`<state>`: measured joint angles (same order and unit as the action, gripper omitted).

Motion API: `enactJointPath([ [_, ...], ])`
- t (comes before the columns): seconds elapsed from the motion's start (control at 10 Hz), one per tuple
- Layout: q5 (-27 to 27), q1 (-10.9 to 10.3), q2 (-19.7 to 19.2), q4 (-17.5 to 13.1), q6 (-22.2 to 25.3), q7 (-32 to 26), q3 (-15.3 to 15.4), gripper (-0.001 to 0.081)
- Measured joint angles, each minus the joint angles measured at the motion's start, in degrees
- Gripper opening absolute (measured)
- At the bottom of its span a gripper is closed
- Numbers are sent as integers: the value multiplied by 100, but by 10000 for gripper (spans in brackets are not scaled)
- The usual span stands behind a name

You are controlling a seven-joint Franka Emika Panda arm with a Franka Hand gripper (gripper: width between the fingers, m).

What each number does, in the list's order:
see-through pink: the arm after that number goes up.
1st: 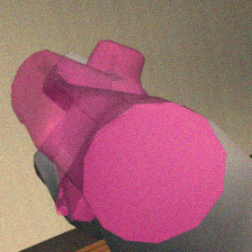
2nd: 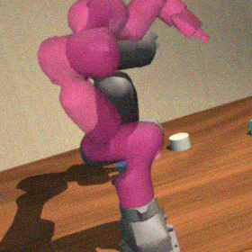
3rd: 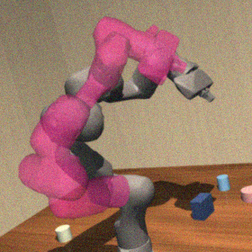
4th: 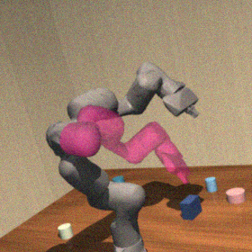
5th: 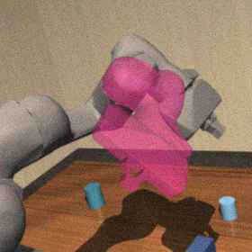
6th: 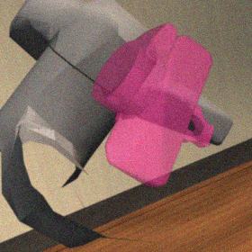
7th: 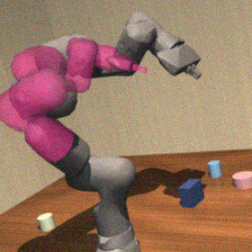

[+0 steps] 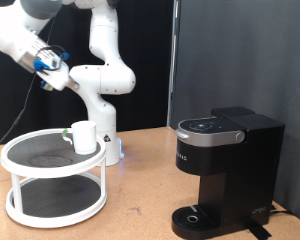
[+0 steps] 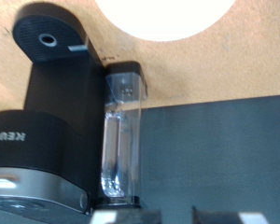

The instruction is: Make a cup of coffee with the keurig machine

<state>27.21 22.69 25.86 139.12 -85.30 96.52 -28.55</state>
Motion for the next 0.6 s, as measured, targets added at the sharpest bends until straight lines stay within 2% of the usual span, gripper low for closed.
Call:
enactJointPath([
  [0.3,-214,60,-91,-157,144,-141,-313,0],
  [0.4,-228,59,-196,-249,278,-207,-370,0],
  [0.6,-222,58,-200,-214,209,-206,-366,0],
])
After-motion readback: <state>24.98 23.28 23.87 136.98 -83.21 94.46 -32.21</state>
